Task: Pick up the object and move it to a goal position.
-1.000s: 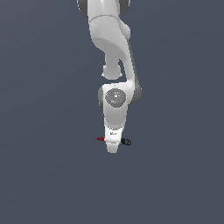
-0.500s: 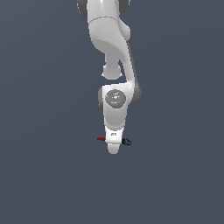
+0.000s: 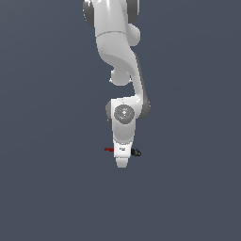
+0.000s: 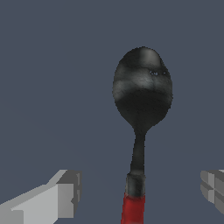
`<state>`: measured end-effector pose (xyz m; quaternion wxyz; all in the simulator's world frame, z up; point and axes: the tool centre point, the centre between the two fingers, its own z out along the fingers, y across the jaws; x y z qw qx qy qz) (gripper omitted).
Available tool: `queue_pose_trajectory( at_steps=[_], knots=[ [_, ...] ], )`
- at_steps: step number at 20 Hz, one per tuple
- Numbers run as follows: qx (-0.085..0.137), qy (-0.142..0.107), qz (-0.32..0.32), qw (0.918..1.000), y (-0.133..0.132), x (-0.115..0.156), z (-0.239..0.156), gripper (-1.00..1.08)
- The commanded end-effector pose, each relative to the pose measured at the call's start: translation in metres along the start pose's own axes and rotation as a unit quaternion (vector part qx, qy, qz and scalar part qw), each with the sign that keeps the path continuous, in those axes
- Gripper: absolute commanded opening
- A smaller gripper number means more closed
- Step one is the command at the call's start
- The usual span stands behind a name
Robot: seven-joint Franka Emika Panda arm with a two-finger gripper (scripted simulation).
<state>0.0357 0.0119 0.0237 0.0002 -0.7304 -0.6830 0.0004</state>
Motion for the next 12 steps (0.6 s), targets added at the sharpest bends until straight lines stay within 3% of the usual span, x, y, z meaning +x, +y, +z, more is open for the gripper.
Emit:
queue_pose_trajectory(
  at_steps=[1, 5, 6, 12],
  knots=[
    [0.0, 0.0, 0.0, 1.0, 0.0002, -0.0001, 0.0094, 1.0],
    [0.0, 0.0, 0.0, 1.0, 0.0013, 0.0, 0.0133, 1.0],
    [0.0, 0.0, 0.0, 1.0, 0.0013, 0.0, 0.0133, -1.0],
    [0.0, 0.0, 0.0, 1.0, 0.0013, 0.0, 0.0133, -1.0]
  ],
)
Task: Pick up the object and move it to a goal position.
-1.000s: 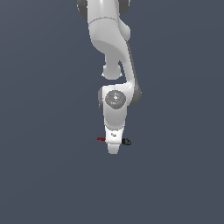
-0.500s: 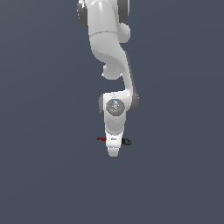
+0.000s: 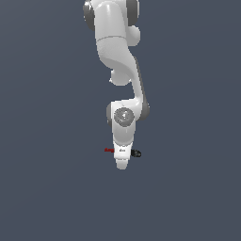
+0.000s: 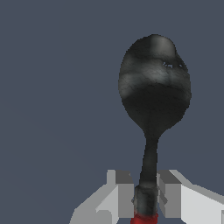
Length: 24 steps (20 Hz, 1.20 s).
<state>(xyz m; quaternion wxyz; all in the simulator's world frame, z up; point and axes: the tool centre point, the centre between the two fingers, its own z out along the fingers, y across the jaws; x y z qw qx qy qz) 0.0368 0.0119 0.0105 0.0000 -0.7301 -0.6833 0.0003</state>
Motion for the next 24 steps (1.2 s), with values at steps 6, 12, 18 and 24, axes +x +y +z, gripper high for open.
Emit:
queue_pose_trajectory(
  at_steps=[6, 12, 18, 24],
  knots=[
    [0.0, 0.0, 0.0, 1.0, 0.0, 0.0, -0.001, -1.0],
    [0.0, 0.0, 0.0, 1.0, -0.006, -0.004, -0.012, -1.0],
    [0.0, -0.001, 0.0, 1.0, -0.02, -0.011, -0.038, -1.0],
    [0.0, -0.001, 0.0, 1.0, -0.041, -0.023, -0.079, -1.0]
  ],
)
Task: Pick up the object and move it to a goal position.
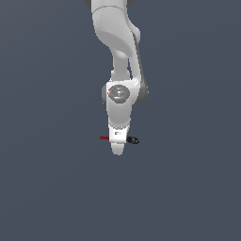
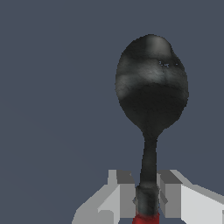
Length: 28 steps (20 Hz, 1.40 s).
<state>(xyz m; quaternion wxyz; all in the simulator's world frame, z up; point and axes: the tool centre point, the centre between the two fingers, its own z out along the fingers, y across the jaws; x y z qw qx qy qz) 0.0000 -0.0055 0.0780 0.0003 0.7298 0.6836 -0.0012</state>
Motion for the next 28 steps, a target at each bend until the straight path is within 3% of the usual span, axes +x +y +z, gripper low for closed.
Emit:
queue_pose_trajectory(
  at_steps=[1, 28],
  knots=[
    [-0.001, -0.001, 0.0, 1.0, -0.01, -0.006, -0.019, -1.0],
    [-0.001, 0.002, 0.0, 1.0, -0.117, -0.067, -0.239, -1.0]
  ],
)
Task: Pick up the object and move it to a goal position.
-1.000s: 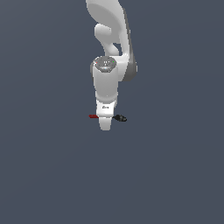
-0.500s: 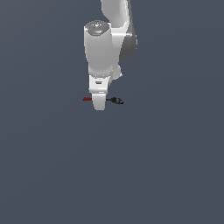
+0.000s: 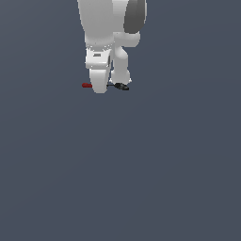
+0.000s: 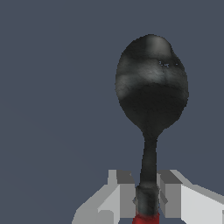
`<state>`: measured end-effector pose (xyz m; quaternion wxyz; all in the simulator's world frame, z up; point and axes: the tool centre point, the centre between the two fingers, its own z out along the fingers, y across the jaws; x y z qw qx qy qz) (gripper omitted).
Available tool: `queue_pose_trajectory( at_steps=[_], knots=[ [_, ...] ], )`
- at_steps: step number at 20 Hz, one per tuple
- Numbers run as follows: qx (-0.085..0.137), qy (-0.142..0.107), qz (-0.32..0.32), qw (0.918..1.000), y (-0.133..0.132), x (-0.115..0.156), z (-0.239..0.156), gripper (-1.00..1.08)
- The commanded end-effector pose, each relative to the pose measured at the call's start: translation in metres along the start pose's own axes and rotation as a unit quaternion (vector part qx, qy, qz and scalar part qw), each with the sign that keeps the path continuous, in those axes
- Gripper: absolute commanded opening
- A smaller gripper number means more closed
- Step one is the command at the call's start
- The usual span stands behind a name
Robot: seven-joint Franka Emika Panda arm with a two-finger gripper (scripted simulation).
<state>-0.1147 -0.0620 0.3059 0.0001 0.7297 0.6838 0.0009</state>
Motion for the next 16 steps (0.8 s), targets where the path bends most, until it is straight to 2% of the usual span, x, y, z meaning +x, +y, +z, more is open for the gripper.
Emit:
queue_pose_trajectory(
  at_steps=[1, 9, 16],
  knots=[
    [0.0, 0.001, 0.0, 1.0, -0.009, -0.005, -0.018, -1.0],
    [0.0, 0.0, 0.0, 1.0, -0.025, -0.016, -0.056, -1.0],
    [0.001, -0.001, 0.001, 1.0, -0.026, -0.019, -0.063, -1.0]
  ],
)
